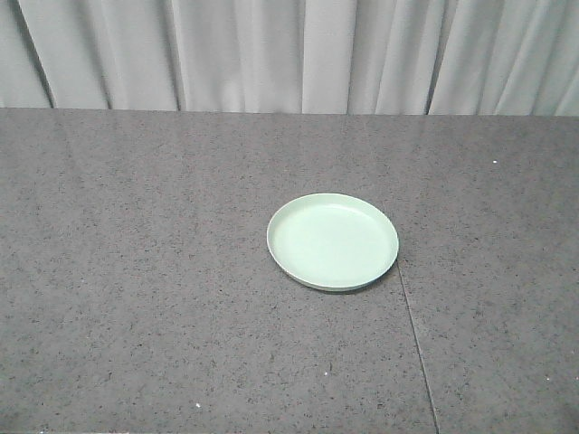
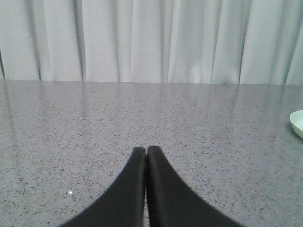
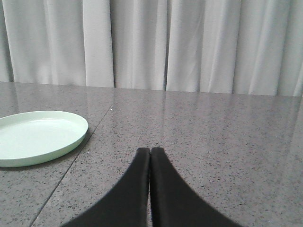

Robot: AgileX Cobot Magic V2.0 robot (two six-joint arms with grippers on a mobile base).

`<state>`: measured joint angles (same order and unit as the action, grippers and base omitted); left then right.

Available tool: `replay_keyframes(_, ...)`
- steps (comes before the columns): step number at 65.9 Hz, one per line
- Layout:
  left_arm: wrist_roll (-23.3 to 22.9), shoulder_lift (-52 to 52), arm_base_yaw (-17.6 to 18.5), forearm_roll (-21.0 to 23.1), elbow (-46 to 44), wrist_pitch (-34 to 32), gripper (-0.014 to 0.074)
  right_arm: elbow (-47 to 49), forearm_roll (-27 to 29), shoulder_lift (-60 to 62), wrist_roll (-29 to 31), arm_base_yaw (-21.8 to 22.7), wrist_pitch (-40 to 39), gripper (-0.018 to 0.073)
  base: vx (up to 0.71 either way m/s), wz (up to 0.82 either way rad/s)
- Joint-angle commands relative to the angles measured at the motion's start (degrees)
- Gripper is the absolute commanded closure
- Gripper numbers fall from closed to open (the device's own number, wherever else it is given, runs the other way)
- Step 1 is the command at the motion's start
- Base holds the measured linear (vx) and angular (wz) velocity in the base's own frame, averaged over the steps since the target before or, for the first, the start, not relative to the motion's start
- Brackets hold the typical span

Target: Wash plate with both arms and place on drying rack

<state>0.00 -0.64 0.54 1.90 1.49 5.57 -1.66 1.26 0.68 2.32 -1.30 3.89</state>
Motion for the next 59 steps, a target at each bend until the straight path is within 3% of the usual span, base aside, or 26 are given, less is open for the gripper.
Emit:
replay_keyframes(1,-0.7,-0.86,0.43,0.11,-1.39,-4.18,0.0603,-0.08,-0.14,0.24,0.06,0.22,-4.61,0.0566,0.0,0.0)
replay_keyframes(16,-0.7,-0.86,0.43,0.11,-1.39,-4.18,0.0603,5.19,-0.21,-0.25,0.06,0.22,-3.89,0.0564,0.0,0.0)
replay_keyframes(50,-0.7,-0.86,0.43,0.11,-1.39,-4.18,0.0603,39.52,0.08,-25.29,0.12,0.22,28.59,0.0559,0.0,0.0)
replay_keyframes(59,-0.7,-0.86,0.43,0.11,-1.39,-4.18,0.0603,44.66,0.08,-32.78,0.79,0.22,34.14,0.0501,0.0,0.0)
